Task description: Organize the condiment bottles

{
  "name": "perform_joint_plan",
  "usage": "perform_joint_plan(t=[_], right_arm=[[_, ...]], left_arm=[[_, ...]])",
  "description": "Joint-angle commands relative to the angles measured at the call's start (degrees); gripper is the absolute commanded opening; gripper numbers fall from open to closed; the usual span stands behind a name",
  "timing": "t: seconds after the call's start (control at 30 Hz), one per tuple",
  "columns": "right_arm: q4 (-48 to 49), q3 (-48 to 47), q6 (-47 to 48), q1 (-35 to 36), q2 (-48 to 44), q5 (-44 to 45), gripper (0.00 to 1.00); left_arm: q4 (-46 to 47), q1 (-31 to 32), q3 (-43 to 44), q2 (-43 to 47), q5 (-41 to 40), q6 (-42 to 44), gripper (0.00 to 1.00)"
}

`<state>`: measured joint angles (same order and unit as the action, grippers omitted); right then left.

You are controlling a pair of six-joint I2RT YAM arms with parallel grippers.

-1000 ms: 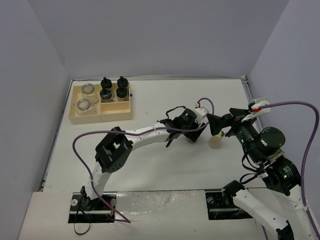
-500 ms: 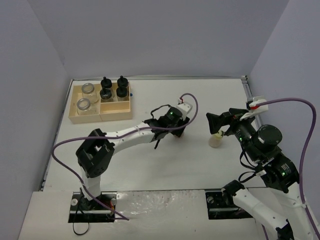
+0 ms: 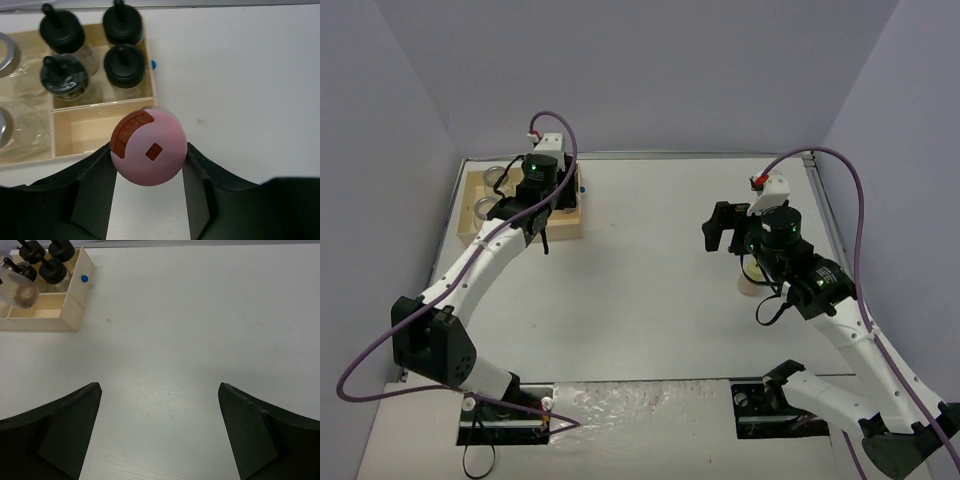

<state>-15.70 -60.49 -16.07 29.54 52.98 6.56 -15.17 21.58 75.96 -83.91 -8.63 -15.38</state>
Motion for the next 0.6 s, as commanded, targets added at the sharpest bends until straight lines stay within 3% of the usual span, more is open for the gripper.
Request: perform_joint_plan(t=[0.0,0.27,0.57], right_arm=[[3.22,-0.18,-2.27,-0.54,1.58,0.76,1.00],[3.14,1.76,-2.47,-0.89,0.31,1.08,1.00],[3.07,4.19,-1.97,-1.09,-0.86,1.53,1.00]], left_arm=[[-0.42,-7.04,3.10,-0.92,1.37,-0.09,0.00],[1.08,-14.50,5.07,-7.07,3.48,0.61,0.00],[6.88,-15.91,4.07,-12.47,3.29,2.02,0.00]])
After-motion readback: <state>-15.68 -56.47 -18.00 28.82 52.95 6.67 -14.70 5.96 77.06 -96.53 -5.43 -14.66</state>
